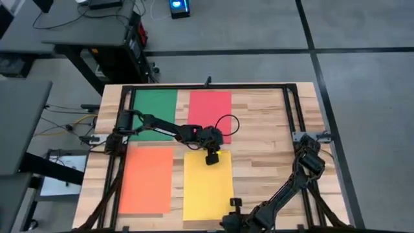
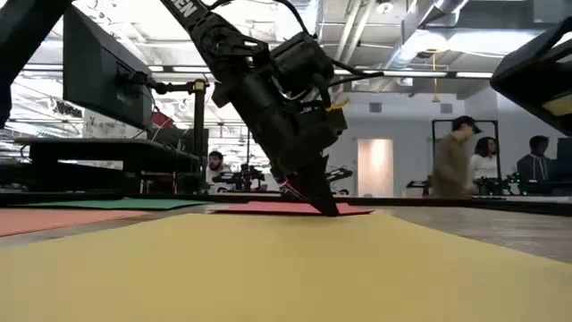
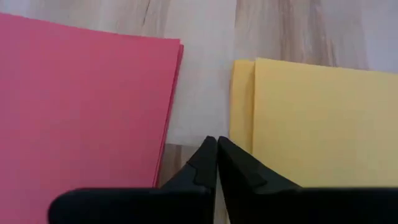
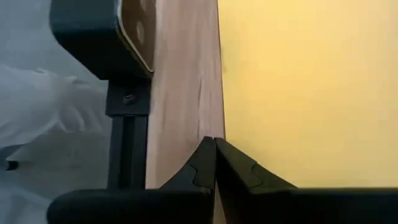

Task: Organize paper
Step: Stack the yellow paper on top of the yellow paper, then return to Home Position

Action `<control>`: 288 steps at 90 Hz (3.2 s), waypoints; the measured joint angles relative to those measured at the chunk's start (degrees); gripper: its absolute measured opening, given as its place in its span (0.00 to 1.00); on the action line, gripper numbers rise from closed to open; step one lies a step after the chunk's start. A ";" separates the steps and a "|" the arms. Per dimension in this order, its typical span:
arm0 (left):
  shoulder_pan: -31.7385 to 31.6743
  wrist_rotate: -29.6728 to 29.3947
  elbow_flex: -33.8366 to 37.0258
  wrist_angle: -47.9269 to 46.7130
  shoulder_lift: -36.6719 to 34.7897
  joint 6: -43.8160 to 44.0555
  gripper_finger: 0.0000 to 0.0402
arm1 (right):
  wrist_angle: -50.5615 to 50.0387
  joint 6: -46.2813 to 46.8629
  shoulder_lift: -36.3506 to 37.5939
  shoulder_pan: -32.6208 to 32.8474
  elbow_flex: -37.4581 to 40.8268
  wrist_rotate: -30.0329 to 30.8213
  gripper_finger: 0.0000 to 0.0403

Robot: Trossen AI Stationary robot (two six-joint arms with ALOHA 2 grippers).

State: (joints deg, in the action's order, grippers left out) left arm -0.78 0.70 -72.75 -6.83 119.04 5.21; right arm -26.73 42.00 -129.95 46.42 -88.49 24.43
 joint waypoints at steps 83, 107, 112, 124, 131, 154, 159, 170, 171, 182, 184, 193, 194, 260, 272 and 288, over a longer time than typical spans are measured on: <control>0.22 0.35 0.07 -0.13 0.04 0.02 0.00 | -0.90 0.13 0.04 -0.45 0.04 0.37 0.00; 0.04 -1.02 0.07 -0.11 0.04 0.00 0.00 | -1.25 -0.27 -0.10 0.58 -0.89 -0.15 0.00; -0.03 -1.23 0.07 -0.11 0.04 0.04 0.00 | -1.42 -0.44 -0.13 0.63 -1.44 -0.21 0.00; -0.38 -2.00 0.07 -0.11 0.04 0.09 0.00 | -2.54 -0.46 -0.20 1.04 -2.78 -0.48 0.00; -0.59 -1.97 0.07 -0.10 0.04 0.23 0.00 | -2.68 -0.46 -0.23 1.33 -3.45 -0.57 0.00; -0.74 -2.10 0.07 -0.08 0.04 0.69 0.00 | -4.70 -0.55 -0.63 2.56 -6.65 -1.30 0.00; -0.75 -2.18 0.12 -0.12 -0.19 0.90 0.00 | -5.27 -0.57 -0.70 2.86 -7.54 -2.30 0.00; -0.81 -2.39 0.22 -0.19 -0.84 0.92 0.00 | -6.84 -2.13 -0.82 3.75 -9.73 -3.98 0.00; -0.81 -2.45 0.23 -0.27 -0.94 0.89 0.00 | -6.98 -2.29 -0.83 3.84 -9.94 -3.97 0.00; -0.92 -3.11 0.34 -1.54 -2.50 0.13 0.00 | -10.93 -2.44 -0.82 4.74 -12.86 -3.15 0.00; -0.92 -3.36 0.40 -2.12 -2.95 0.07 0.00 | -12.08 -2.45 -0.81 4.92 -13.47 -2.83 0.00; -0.93 -4.95 0.43 -3.56 -5.57 0.00 0.00 | -17.63 -2.56 -0.81 5.49 -16.60 0.16 0.00; -0.91 -5.28 0.42 -3.75 -5.99 0.00 0.00 | -18.40 -2.60 -0.81 5.58 -17.06 0.66 0.00; 23.94 -27.44 8.52 -3.00 -50.42 -8.80 0.00 | -42.35 -4.86 34.59 6.89 -7.79 33.59 0.00; 29.41 -34.01 20.97 4.80 -58.58 -10.03 0.00 | -35.52 -4.66 48.30 8.00 7.27 36.71 0.00; 30.46 -35.05 38.67 15.53 -71.41 -6.23 0.00 | -16.82 -11.08 67.76 5.42 31.39 37.08 0.00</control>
State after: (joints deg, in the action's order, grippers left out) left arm 29.69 -34.35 -34.08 8.70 47.64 -1.01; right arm -43.55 30.92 -62.19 51.85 -57.10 61.51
